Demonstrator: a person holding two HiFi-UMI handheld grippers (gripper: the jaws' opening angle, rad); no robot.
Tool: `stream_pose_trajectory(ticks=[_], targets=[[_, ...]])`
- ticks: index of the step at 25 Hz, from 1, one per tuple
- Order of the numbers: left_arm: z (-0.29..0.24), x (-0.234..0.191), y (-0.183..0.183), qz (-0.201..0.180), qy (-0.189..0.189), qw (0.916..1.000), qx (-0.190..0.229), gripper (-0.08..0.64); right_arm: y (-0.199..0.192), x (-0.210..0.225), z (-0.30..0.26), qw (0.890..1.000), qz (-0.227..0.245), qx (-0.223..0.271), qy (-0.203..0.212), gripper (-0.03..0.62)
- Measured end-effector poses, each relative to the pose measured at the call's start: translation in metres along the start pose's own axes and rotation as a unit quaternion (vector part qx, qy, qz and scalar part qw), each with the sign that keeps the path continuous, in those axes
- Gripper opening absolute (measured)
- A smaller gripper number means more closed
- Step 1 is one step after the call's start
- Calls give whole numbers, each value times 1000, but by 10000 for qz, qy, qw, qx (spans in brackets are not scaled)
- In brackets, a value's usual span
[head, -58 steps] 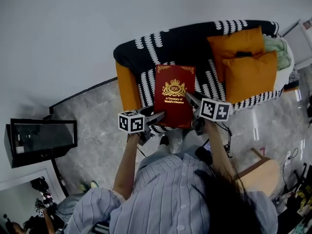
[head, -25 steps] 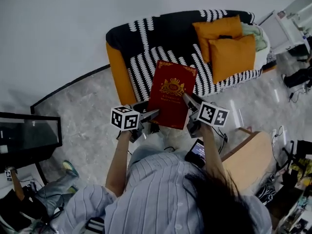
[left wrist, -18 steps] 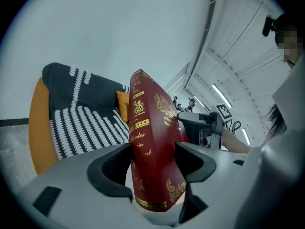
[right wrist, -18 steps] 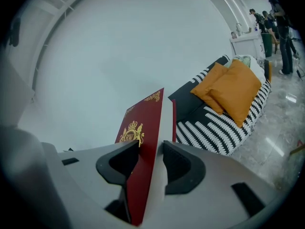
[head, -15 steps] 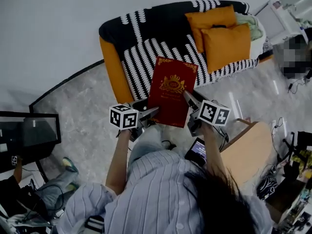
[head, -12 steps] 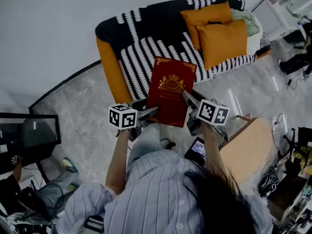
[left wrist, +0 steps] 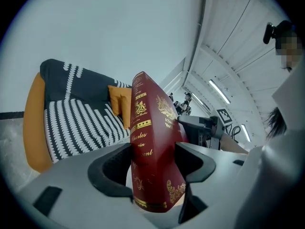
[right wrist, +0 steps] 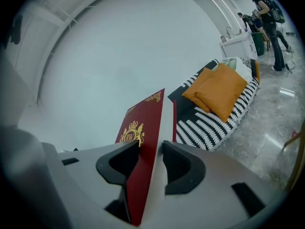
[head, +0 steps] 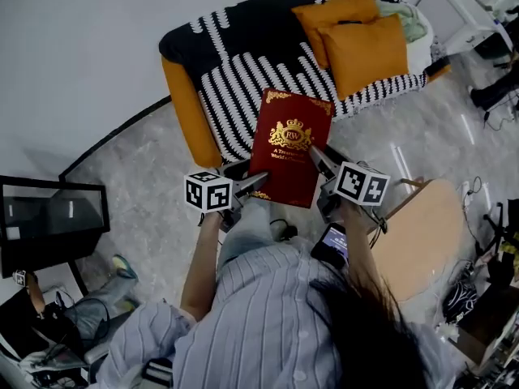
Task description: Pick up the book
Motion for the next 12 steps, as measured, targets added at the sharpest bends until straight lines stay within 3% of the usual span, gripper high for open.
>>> stream_pose_trajectory(ticks=[12], targets=[[-3, -4, -1, 62, -14, 9999, 92, 296, -1, 3, -4, 9999, -4, 109, 5, 167]])
Point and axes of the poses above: the fingertips, and each gripper's own axes: z backward along the fingers, x to its right, y out of its top, the point moved 4 cm from there along z, backward along the fingers, and after that the axes turned 15 degrees about z, right-handed, at the moved point
